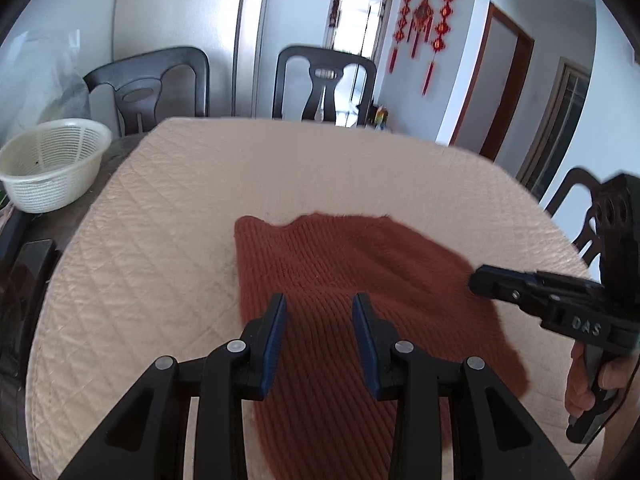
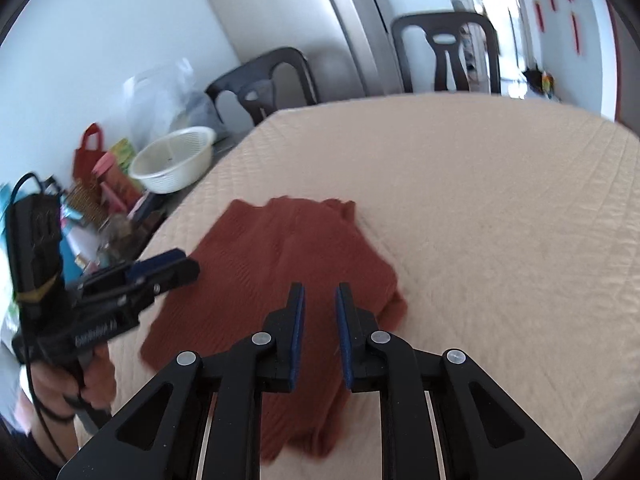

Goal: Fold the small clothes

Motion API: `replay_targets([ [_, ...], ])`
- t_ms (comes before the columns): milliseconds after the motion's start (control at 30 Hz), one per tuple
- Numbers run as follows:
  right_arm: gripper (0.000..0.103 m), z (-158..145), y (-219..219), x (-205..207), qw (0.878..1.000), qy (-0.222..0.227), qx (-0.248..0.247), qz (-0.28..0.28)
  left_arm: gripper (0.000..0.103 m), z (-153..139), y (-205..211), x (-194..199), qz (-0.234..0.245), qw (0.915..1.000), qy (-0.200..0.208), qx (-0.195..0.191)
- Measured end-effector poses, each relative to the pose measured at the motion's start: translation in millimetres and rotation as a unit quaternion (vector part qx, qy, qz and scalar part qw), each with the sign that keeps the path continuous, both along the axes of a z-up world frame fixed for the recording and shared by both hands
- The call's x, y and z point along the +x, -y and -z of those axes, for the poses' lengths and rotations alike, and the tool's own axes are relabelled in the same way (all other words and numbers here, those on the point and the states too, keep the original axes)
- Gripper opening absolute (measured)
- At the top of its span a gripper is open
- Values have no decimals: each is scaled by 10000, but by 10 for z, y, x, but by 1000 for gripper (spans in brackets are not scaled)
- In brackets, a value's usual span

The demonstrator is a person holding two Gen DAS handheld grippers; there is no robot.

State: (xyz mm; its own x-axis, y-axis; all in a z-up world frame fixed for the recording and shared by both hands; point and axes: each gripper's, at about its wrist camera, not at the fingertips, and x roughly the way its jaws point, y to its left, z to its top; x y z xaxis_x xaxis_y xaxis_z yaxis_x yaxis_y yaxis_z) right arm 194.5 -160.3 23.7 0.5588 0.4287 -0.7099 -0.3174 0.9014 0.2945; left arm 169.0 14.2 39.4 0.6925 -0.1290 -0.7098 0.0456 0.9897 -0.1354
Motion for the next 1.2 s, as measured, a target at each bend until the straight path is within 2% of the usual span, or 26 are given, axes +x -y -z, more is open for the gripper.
replay_targets([
  [67,15,195,27,155,9993,-329,-135,135,37,109,27,51,25,9999,-111,35],
  [167,15,186,122,126,9993,-322,100,177,38,73,76,-27,44,9999,-29,163],
  [267,16,10,93,-69,9998,-124,-80,135,38,-29,65,-210,64,10000,61,25],
  [367,16,-181,-6,-403,9993,182,-159,-289,37,-88,24,-458,0,9999,142,8],
  [533,16,-100,-126,-727,9970,129,-430,-630,35,-38,-24,-758,-140,9999,40,-37],
  [633,16,78,-128,-692,9958,10,-749,-535,35,71,-11,-755,-238,9997,-61,40],
  [800,16,97,-69,-662,9962,52,-716,-500,35,94,60,-736,-288,9993,7,241],
  [1200,16,0,-70,-872,9959,157,-773,-446,36,59,57,-925,-420,9988,-69,221],
])
